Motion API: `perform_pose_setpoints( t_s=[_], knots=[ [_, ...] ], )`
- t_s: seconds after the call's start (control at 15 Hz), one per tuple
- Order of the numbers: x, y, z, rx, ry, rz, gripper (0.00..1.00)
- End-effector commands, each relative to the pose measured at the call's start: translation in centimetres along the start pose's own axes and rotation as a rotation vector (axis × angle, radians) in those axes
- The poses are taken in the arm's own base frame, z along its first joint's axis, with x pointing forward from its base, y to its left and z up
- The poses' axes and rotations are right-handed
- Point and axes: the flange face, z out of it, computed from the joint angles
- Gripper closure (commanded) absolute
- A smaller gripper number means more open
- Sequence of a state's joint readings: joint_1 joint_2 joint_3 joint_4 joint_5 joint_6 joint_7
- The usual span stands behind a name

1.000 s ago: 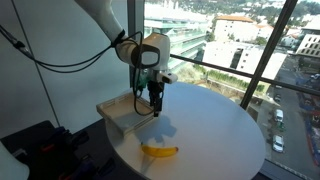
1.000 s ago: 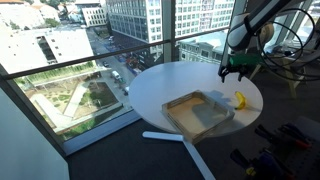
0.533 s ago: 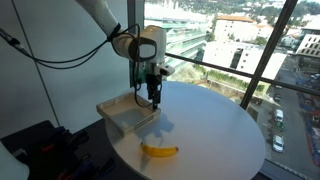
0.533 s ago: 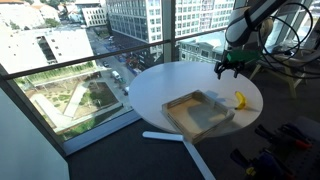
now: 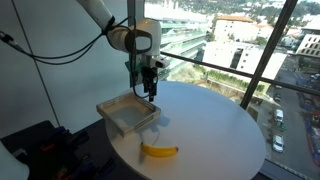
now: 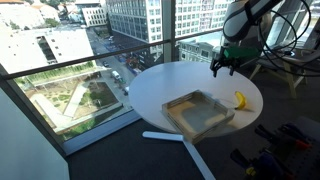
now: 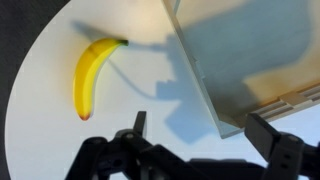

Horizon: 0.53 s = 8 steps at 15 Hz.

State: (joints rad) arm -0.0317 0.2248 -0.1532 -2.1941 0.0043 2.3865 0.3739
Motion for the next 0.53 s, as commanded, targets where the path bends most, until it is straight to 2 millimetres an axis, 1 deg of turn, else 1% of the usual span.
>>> perform_pose_setpoints(
  t_s=[0.0,0.47],
  knots=[
    [-1.1,-0.5,-1.8,-0.001,-0.001,-0.040,0.00],
    [-1.9,-1.7,-3.5,0.009,0.006,-0.084,0.00]
  ],
)
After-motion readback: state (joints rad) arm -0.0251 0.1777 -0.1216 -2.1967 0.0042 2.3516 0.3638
